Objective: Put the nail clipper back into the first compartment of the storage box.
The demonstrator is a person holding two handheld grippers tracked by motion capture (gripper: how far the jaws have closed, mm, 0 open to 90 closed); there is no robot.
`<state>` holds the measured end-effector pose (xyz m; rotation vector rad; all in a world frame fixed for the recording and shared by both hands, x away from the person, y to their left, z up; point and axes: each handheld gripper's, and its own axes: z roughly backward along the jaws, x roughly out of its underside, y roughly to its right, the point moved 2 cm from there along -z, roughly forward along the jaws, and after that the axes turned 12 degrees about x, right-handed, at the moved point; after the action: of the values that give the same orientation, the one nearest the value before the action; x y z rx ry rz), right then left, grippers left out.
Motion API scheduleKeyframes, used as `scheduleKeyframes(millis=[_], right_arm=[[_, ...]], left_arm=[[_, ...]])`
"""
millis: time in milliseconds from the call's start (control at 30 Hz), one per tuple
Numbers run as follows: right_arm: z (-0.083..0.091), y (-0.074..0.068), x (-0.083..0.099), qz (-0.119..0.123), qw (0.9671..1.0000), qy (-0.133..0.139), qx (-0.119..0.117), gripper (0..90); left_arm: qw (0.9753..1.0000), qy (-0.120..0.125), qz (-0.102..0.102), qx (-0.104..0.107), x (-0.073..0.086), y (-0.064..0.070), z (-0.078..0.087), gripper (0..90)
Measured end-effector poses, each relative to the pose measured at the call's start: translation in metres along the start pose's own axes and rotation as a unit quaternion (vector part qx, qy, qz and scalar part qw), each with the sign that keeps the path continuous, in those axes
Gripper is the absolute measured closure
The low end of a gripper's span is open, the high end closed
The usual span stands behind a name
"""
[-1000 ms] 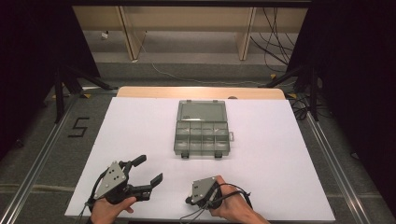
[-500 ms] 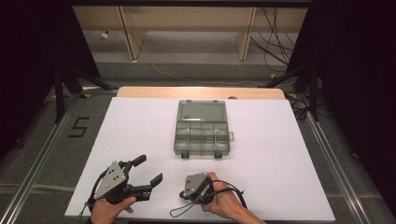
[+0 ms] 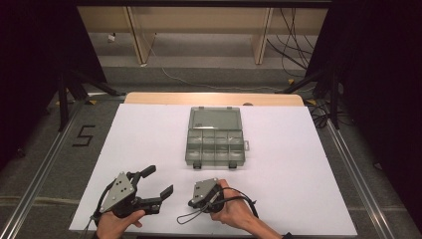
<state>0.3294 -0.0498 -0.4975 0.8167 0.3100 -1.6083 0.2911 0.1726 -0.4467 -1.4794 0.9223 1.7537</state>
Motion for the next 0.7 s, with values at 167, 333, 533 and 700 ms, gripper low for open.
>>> scheduleKeyframes(millis=[167, 333, 533, 700], right_arm=[[0.017, 0.014, -0.008, 0.023, 0.9995, -0.008, -0.022, 72.5], [0.02, 0.024, -0.01, 0.035, 0.9987, -0.032, -0.02, 47.6], [0.016, 0.032, -0.008, 0.04, 0.9978, -0.053, -0.006, 33.7], [0.012, 0.036, -0.009, 0.035, 0.9972, -0.065, -0.013, 32.0]], left_arm=[[1.0, 0.0, -0.002, 0.001, 0.0, 0.0, 0.0, 15.9], [1.0, 0.001, 0.0, -0.001, 0.0, 0.0, 0.001, 15.8], [1.0, 0.001, 0.0, -0.002, 0.0, 0.0, 0.0, 15.9], [1.0, 0.001, -0.001, -0.003, 0.0, -0.001, 0.001, 15.9]])
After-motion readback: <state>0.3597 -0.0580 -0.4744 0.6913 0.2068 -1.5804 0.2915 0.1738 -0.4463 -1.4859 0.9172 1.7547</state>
